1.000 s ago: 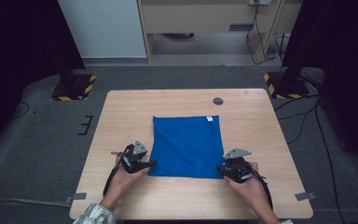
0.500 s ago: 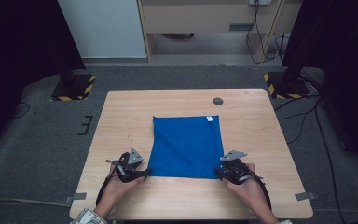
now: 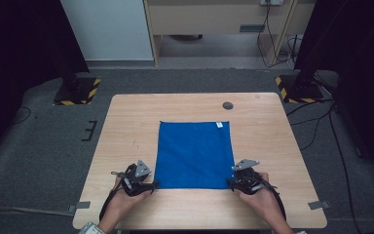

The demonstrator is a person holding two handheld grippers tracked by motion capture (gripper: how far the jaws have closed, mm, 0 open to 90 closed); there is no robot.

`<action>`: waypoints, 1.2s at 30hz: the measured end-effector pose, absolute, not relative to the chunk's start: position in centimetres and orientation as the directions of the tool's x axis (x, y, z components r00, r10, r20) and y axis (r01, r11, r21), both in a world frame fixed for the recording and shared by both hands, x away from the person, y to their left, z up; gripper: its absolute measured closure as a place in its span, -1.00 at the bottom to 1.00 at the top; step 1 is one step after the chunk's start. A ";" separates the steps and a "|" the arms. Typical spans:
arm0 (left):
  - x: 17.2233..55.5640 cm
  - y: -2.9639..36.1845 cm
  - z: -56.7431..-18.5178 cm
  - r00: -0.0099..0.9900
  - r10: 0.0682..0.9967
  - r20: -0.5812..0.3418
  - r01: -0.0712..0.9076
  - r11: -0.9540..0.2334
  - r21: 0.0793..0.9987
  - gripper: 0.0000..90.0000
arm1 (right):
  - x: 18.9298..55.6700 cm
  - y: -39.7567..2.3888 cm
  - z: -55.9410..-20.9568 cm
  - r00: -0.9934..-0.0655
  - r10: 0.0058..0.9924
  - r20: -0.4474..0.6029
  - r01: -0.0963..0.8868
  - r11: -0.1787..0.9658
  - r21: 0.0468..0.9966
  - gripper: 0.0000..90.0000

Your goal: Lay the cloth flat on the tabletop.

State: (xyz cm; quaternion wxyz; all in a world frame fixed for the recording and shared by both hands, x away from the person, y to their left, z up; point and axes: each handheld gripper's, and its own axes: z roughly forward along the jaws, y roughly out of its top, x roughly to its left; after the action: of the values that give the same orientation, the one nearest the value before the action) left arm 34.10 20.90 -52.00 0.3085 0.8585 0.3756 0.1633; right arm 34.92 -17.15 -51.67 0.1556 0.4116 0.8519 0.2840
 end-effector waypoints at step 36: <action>41.5 22.0 -48.3 0.690 0.723 -0.046 0.480 -0.408 0.777 -0.78 | 39.0 -11.6 -50.3 -0.729 0.684 0.043 0.496 0.484 0.721 -0.71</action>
State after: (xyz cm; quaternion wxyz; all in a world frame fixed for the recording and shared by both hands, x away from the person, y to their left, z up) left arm 41.54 22.01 -48.32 0.4044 0.8254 0.3641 0.1502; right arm 38.96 -11.56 -50.32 0.1259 0.3461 0.8521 0.3718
